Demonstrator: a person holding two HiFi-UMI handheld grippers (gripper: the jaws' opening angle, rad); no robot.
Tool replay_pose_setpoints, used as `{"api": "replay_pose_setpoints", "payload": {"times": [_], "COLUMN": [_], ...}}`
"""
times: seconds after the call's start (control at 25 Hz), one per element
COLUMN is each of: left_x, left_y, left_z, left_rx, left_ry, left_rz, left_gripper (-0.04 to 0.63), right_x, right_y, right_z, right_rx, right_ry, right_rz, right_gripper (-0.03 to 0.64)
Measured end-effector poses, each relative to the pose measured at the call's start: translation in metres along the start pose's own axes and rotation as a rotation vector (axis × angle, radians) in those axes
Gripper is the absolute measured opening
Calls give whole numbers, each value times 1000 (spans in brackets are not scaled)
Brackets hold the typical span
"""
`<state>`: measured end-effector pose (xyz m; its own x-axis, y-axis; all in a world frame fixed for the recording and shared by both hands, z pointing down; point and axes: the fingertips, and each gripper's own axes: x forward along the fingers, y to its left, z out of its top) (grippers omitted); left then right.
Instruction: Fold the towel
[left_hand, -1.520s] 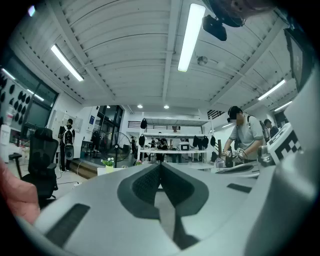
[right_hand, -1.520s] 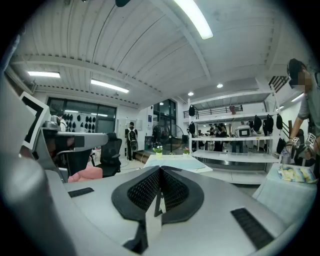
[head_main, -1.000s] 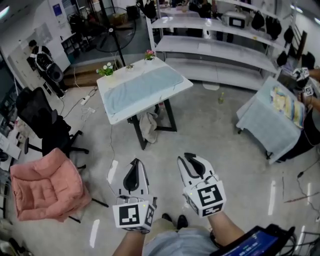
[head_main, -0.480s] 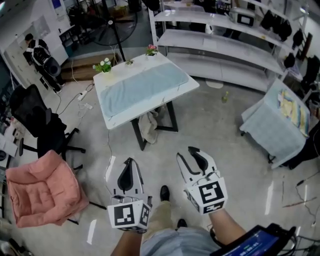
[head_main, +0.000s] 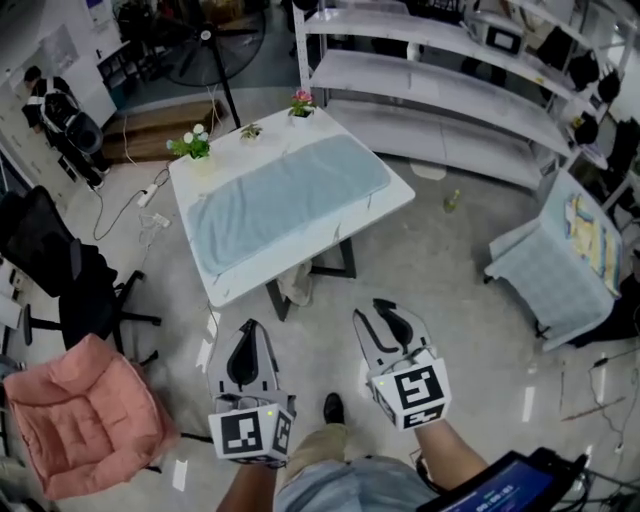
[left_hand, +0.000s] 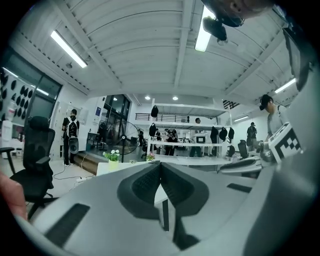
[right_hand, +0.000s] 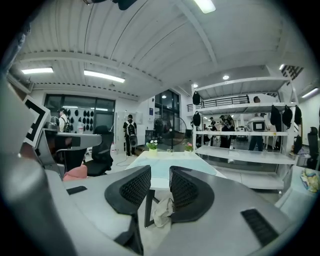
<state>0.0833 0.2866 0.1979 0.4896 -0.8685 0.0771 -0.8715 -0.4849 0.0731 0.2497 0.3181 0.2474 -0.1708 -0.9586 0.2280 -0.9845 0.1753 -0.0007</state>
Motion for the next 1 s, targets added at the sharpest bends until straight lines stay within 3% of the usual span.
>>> {"api": "replay_pose_setpoints", "payload": {"times": [0.4, 1.0], "left_x": [73, 154], "left_y": [29, 18], "left_z": [40, 1], "left_rx": [34, 29], "left_ry": [-74, 2], "left_rz": [-33, -83], "left_gripper": [6, 6], "right_x": [67, 139], "right_y": [-26, -74], "right_z": [50, 49], "right_rx": [-24, -32], "right_ry": [-70, -45], "right_rz": [-38, -28], "right_gripper": [125, 118]}}
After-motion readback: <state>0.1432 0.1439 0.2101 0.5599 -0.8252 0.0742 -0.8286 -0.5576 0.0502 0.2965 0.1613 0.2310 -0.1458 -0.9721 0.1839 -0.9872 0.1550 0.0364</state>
